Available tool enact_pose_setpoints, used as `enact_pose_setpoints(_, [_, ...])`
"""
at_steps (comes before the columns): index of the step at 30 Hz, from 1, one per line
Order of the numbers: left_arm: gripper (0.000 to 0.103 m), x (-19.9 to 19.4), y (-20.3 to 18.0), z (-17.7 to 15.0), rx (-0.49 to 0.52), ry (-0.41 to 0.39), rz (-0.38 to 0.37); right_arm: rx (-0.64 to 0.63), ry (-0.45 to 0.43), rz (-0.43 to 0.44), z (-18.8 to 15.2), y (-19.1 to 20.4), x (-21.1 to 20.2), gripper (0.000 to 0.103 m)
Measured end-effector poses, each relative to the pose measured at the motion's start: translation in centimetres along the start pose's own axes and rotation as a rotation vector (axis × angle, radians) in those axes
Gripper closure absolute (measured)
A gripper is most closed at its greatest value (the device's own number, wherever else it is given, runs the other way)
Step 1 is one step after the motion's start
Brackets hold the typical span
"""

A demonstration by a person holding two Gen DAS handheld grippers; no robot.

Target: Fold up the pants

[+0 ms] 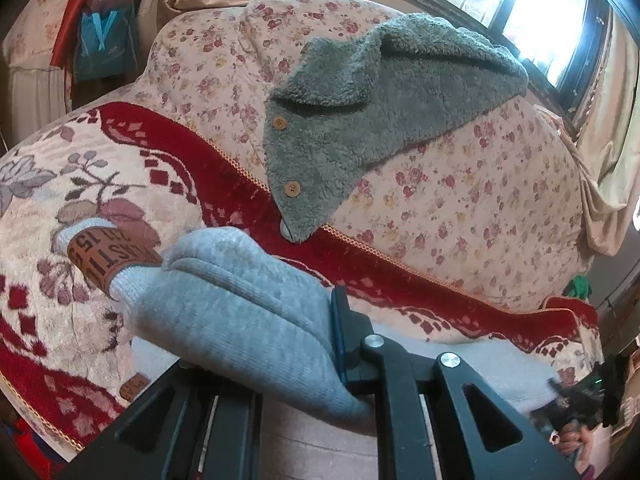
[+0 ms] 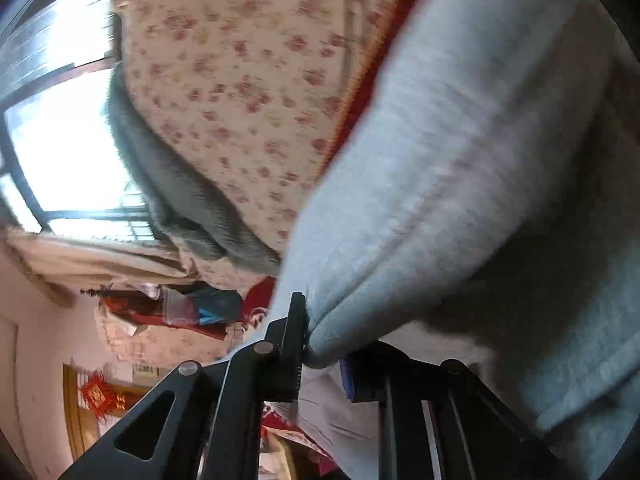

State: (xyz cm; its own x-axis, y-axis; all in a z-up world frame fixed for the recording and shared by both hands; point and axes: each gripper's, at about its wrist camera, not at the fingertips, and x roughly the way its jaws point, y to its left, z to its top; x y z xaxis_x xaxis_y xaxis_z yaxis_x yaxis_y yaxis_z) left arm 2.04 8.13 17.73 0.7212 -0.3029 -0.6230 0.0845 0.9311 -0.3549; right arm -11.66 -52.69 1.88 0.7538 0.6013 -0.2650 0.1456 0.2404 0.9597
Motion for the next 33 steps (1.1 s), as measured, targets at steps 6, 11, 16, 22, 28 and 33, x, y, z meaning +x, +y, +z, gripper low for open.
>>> enact_pose_setpoints(6, [0.090, -1.2, -1.2, 1.5, 0.002, -0.064, -0.040, -0.239, -0.063, 0.026, 0.6, 8.8, -2.6, 0.088])
enact_pose_setpoints(11, [0.090, -2.6, -0.8, 0.9, 0.030, -0.073, -0.043, -0.359, -0.074, 0.052, -1.5, 13.2, -5.4, 0.088])
enact_pose_setpoints(16, [0.090, -2.1, 1.9, -2.6, 0.047, -0.029, 0.002, -0.460, 0.031, -0.029, -6.0, 13.0, -5.8, 0.088])
enact_pose_setpoints(22, [0.090, 1.0, 6.0, -9.7, 0.055, 0.086, 0.110, -0.412, 0.216, -0.208, -10.6, 4.5, -1.7, 0.088])
enact_pose_setpoints(28, [0.081, 1.9, 8.6, -12.6, 0.021, 0.102, 0.105, -0.302, 0.246, -0.258, -9.9, -0.5, -1.2, 0.089])
enact_pose_setpoints(33, [0.081, 2.9, 6.7, -11.2, 0.092, 0.059, 0.118, -0.368, 0.224, -0.240, -9.2, 1.2, -1.7, 0.089])
